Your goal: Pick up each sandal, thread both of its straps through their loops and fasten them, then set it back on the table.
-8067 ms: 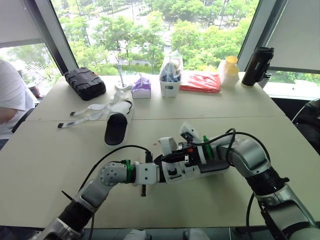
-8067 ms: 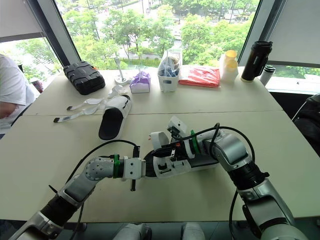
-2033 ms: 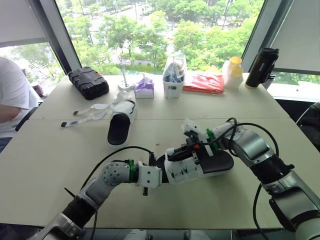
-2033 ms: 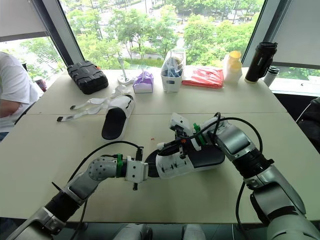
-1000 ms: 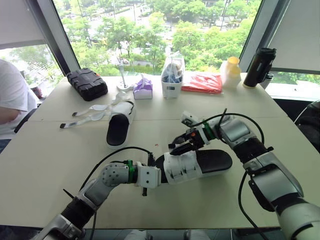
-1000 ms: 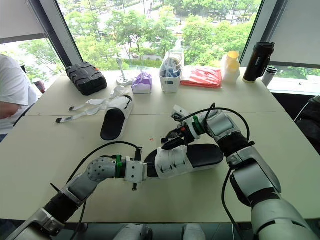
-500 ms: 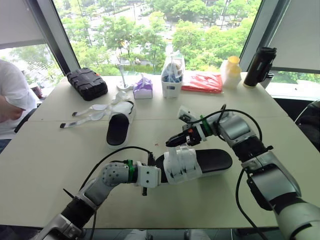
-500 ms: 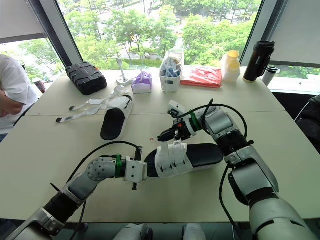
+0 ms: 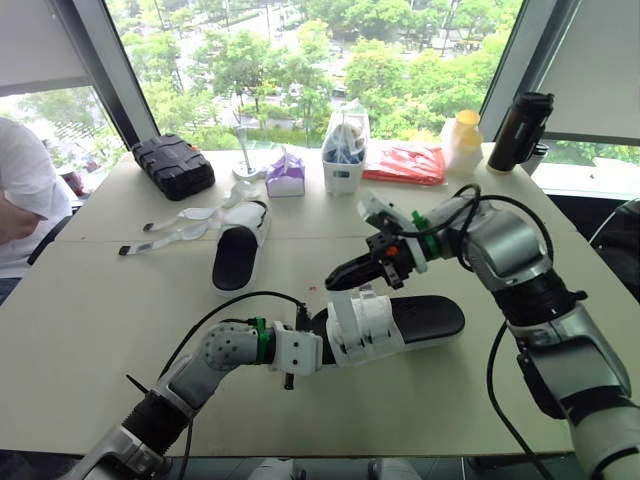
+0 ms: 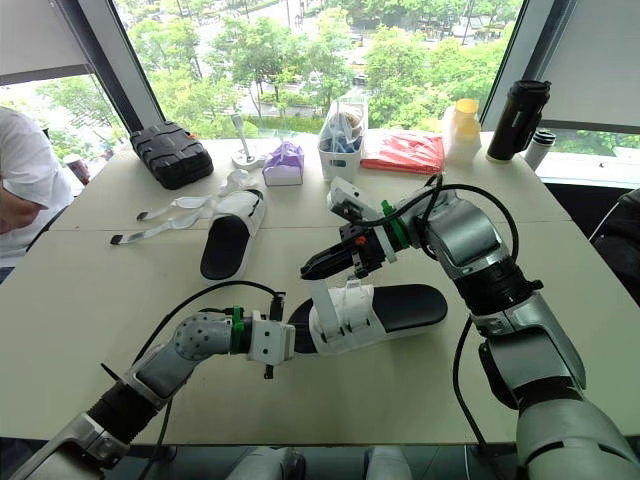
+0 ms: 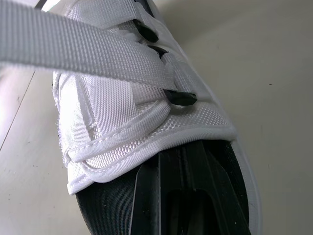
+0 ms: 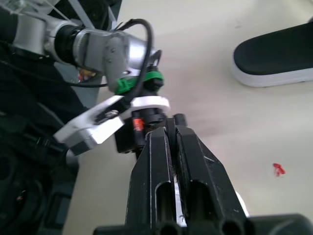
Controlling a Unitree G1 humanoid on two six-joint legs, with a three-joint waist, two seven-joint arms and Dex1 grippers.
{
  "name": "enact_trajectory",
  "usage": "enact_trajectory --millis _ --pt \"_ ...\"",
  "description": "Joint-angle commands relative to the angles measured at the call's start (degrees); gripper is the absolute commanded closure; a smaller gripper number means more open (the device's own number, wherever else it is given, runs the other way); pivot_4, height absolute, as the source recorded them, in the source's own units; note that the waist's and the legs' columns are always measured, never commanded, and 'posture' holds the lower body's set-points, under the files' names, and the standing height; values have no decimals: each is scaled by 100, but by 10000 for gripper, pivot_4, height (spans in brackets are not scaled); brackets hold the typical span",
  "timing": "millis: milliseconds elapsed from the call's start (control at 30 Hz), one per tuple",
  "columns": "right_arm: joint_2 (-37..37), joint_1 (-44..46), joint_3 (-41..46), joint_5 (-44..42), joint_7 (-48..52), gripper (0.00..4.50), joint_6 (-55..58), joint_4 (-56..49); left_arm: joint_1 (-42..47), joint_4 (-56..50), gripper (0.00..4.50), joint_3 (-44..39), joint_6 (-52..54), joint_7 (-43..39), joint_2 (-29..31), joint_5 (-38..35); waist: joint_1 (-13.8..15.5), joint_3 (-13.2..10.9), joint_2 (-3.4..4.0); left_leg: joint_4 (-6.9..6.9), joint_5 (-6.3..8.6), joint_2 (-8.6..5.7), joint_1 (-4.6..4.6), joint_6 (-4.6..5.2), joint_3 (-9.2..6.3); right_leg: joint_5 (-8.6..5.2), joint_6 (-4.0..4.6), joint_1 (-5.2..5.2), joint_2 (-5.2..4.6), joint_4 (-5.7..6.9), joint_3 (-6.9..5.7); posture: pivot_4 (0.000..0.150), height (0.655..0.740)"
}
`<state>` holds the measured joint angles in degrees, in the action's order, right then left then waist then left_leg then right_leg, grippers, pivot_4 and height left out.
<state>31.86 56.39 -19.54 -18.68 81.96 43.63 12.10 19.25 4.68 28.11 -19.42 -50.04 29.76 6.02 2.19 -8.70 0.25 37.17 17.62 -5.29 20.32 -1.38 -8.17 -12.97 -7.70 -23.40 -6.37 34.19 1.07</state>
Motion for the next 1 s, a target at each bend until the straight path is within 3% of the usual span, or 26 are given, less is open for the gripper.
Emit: enact_trajectory --millis 33,433,633,1000 --pt "-287 463 82 340 -232 44661 -845 879 -386 896 45000 643 456 -318 181 816 -8 1 2 0 0 0 -1 0 0 2 3 0 0 0 0 1500 7400" --pt "-880 708 -230 1462 -412 44661 -2604 3353 -543 654 45000 629 615 -291 184 773 -41 4 6 -5 -1 1 -34 -1 -1 6 9 5 8 5 2 1500 7400" --pt "-904 665 -333 1813 -485 44661 -3129 3853 -585 581 45000 621 680 -276 184 768 -99 11 14 -15 0 2 -92 -2 -3 -15 -11 61 8 5 4 1500 7400" --pt "-902 635 -284 1931 -566 44661 -3288 4052 -599 552 45000 618 708 -269 184 753 -134 19 17 -12 -1 0 -99 -2 -9 -23 0 73 8 5 5 1500 7400"
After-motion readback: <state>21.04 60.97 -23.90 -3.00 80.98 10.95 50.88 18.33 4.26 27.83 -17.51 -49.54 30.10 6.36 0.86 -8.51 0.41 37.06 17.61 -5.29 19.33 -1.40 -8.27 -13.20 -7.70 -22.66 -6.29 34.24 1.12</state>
